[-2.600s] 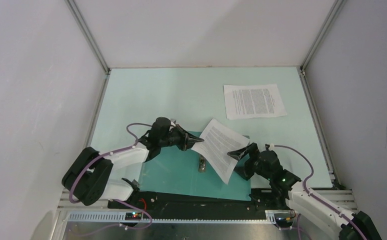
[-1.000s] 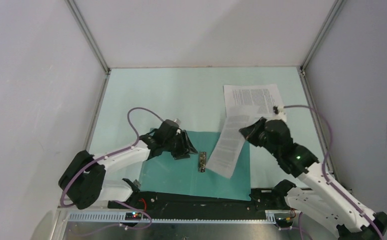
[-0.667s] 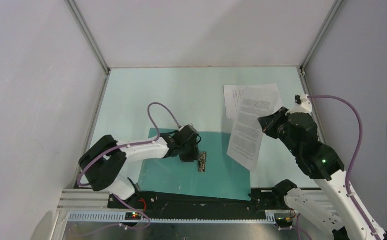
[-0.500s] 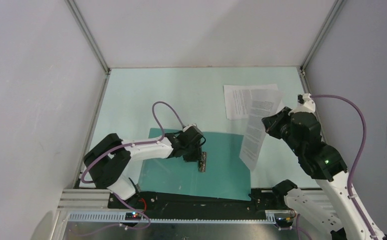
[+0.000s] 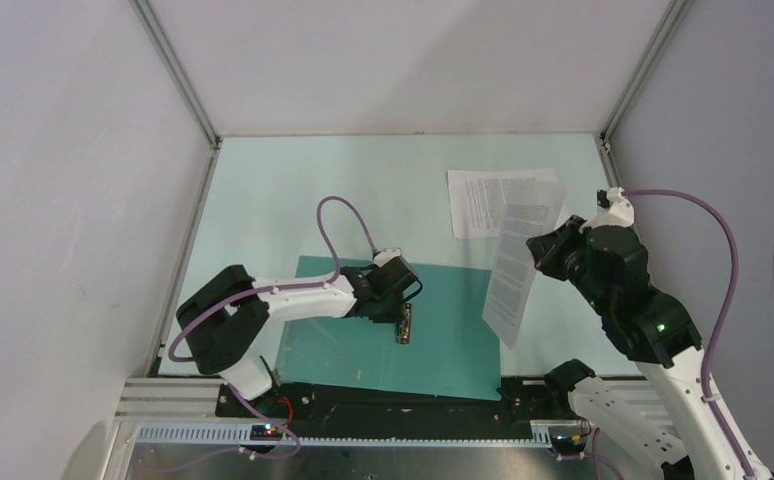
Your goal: Put the files into the folder
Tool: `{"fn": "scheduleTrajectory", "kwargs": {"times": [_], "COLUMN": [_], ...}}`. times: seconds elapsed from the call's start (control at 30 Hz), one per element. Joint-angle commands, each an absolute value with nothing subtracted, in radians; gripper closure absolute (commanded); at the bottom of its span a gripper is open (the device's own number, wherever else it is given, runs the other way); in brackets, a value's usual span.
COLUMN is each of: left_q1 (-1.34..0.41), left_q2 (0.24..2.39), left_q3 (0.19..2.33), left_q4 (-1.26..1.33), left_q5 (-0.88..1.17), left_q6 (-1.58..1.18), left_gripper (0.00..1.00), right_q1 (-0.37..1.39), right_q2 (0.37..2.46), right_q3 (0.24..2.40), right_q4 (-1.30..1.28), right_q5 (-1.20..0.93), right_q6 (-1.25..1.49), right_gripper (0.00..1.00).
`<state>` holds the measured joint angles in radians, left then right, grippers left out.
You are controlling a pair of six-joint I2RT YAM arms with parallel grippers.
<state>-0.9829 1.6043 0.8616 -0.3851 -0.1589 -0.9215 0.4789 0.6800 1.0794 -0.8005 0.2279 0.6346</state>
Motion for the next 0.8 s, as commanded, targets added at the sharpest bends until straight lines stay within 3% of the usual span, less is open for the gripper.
{"fn": "scheduleTrajectory", "kwargs": {"times": [0.0, 0.17, 0.37, 0.77], "left_q1": [-1.013, -1.018, -1.020, -0.991], "left_q2": [1.655, 1.714, 1.709, 1.554], "left_q3": [0.890, 0.910, 0.925, 0.972], "left_q4": [-0.456, -0.479, -0.484, -0.482], "left_q5": [-0.224, -0.247, -0.248, -0.176], "left_q6": [-0.869, -0.872, -0.869, -0.859], "left_gripper": [0.69, 0.75, 0.99, 1.00], "right_q1": [0.472, 0.472, 0.472, 0.468], "right_q2": [0.675, 0.676, 0.675, 0.674], "right_q3": [1.124, 1.135, 1.160, 1.207], "right_q4": [-0.792, -0.797, -0.808, -0.842], "right_q5": [0.240, 0.241, 0.256, 0.301], "right_q6": [0.612, 0.607, 0.596, 0.573], "right_gripper": [1.00, 1.00, 1.00, 1.00]}}
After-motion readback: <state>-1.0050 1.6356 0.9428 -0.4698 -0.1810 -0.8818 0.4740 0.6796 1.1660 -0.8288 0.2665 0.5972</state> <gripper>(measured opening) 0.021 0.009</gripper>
